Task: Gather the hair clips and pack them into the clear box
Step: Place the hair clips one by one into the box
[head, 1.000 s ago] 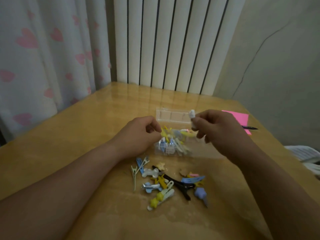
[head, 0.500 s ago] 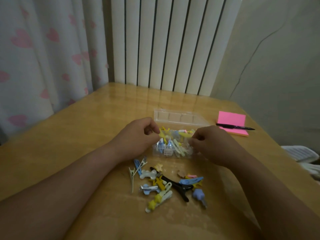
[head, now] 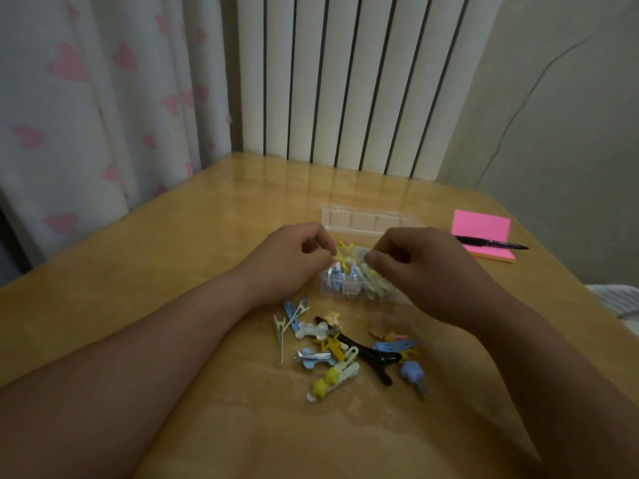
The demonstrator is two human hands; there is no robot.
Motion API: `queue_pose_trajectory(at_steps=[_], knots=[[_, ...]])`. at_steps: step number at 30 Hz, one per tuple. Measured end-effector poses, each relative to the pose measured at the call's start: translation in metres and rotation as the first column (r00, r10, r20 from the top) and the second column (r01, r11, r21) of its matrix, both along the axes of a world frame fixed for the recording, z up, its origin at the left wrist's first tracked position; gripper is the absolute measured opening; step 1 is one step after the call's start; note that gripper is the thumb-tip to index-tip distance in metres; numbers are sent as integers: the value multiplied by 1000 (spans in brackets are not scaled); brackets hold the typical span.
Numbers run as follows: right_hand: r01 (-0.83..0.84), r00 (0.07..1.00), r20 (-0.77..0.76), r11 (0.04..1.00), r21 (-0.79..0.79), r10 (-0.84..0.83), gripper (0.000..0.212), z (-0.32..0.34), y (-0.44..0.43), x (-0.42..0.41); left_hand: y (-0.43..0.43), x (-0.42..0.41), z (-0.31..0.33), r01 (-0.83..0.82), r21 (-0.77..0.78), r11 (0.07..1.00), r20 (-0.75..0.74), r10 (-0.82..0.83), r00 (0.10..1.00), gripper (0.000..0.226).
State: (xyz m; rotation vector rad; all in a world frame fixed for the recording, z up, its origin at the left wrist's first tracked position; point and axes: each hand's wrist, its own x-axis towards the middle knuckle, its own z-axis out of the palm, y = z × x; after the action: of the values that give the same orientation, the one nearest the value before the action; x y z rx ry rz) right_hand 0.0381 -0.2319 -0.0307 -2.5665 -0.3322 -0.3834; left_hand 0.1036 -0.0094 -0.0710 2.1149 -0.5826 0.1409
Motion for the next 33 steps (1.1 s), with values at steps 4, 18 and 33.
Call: queue_pose_trajectory(at_steps=[4, 18, 33], knots=[[-125, 989, -76, 992, -8, 124, 10, 1, 16, -9, -1, -1, 1, 1, -6, 1000, -14, -1, 1000, 14], [-326, 939, -214, 890, -318, 268, 24, -5, 54, -29, -1, 4, -4, 8, -59, 998, -53, -11, 999, 13], [36, 998, -61, 959, 281, -20, 10, 25, -11, -5, 0, 4, -5, 8, -33, 999, -39, -9, 999, 12]])
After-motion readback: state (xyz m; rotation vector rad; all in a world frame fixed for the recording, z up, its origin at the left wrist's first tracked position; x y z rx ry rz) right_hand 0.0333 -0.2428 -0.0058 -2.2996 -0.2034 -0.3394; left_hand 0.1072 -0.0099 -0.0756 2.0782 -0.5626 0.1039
